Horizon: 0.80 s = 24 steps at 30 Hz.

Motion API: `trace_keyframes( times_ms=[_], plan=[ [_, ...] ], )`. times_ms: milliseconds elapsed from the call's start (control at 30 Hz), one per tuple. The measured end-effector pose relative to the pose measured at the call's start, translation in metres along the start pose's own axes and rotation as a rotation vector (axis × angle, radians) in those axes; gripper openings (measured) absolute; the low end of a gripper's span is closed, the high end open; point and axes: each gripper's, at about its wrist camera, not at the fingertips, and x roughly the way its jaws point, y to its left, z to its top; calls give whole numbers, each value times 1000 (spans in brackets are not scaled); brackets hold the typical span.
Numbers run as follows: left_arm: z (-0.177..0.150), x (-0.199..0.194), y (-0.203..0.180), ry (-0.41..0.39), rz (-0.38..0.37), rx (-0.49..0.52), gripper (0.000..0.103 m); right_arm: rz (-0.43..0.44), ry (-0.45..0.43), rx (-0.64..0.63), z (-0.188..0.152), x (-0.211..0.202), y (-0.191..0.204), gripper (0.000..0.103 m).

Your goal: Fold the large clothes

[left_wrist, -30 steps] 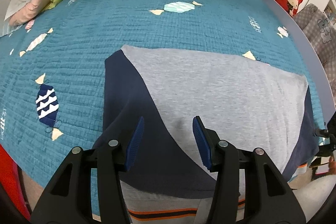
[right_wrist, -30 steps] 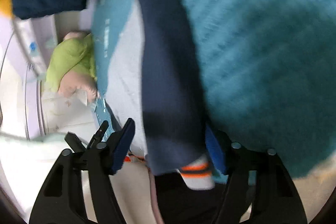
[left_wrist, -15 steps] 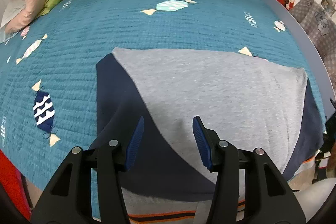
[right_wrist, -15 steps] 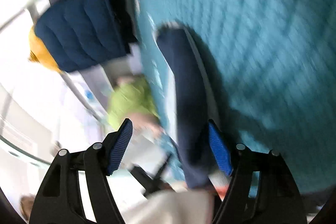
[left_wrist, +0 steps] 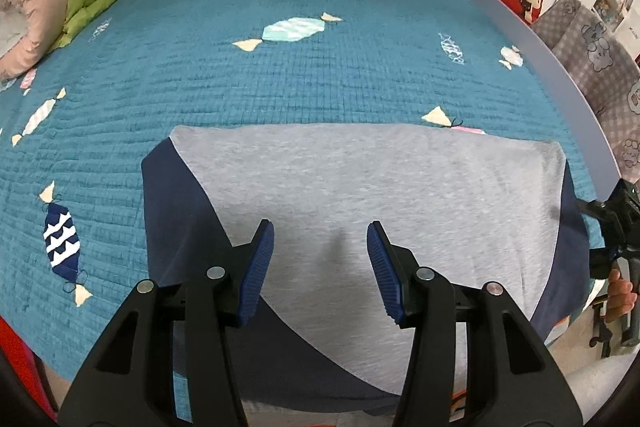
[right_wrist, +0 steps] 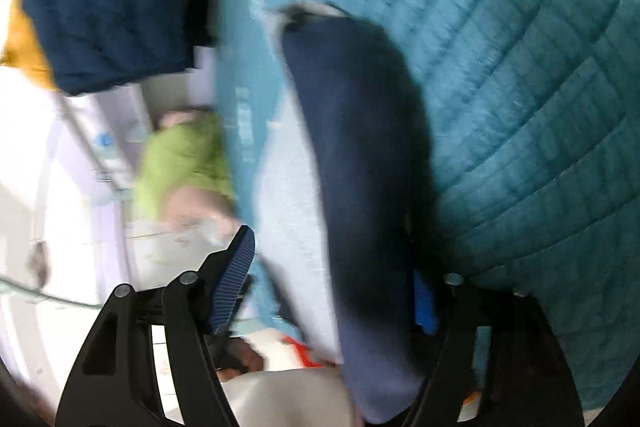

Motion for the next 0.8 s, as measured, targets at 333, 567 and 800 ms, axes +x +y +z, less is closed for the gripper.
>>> trace_keyframes(
  times_ms=[333,567,800],
  plan=[
    [1,-1,2,-17,1,-8,53,74,171,58,-6,-3,-21,63],
    [3,-8,-2,-43,17,15,53,100,-37,106,5,-10,-25,31],
    [18,-4,-15,-50,-31,20,53,-261,-86,-85,-7,5,46,17]
  ],
)
